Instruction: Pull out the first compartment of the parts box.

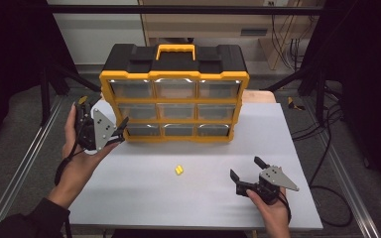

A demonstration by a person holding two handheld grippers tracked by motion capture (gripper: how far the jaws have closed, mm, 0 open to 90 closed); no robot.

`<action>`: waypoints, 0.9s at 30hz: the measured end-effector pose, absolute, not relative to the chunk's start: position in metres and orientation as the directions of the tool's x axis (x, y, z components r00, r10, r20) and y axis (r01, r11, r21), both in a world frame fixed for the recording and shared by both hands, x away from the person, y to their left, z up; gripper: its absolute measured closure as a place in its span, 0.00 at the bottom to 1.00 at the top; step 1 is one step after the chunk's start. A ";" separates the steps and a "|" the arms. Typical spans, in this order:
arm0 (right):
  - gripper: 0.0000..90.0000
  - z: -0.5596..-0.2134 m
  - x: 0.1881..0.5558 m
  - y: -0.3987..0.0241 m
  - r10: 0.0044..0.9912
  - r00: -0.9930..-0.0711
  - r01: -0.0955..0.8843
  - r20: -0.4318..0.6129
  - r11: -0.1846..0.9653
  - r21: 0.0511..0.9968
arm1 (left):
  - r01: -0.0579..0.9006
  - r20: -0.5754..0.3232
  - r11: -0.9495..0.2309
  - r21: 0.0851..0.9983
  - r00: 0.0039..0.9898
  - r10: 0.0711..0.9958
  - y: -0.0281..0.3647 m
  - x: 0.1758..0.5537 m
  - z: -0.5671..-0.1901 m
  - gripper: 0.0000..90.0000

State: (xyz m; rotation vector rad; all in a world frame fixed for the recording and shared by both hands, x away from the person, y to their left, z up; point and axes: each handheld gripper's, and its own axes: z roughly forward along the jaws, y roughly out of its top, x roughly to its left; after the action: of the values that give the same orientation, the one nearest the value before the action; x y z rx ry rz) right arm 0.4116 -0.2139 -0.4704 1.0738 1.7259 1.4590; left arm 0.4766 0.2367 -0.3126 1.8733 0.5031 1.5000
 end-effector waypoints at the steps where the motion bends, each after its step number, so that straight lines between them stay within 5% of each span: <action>1: 0.04 -0.471 0.412 -0.215 0.882 -0.469 0.187 0.044 0.051 0.981 | -0.116 0.706 -0.704 0.700 0.257 0.660 0.236 0.477 -0.310 0.10; 27: 0.03 -0.470 0.411 -0.215 0.880 -0.473 0.179 0.040 0.052 0.983 | -0.166 0.810 -0.793 0.586 0.134 0.571 0.234 0.495 -0.290 0.18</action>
State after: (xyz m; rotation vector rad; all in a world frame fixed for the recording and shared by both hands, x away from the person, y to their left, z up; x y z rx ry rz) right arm 0.4109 -0.2153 -0.4703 1.0679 1.7212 1.4671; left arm 0.4945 0.2339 -0.2905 1.8598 0.3887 1.7153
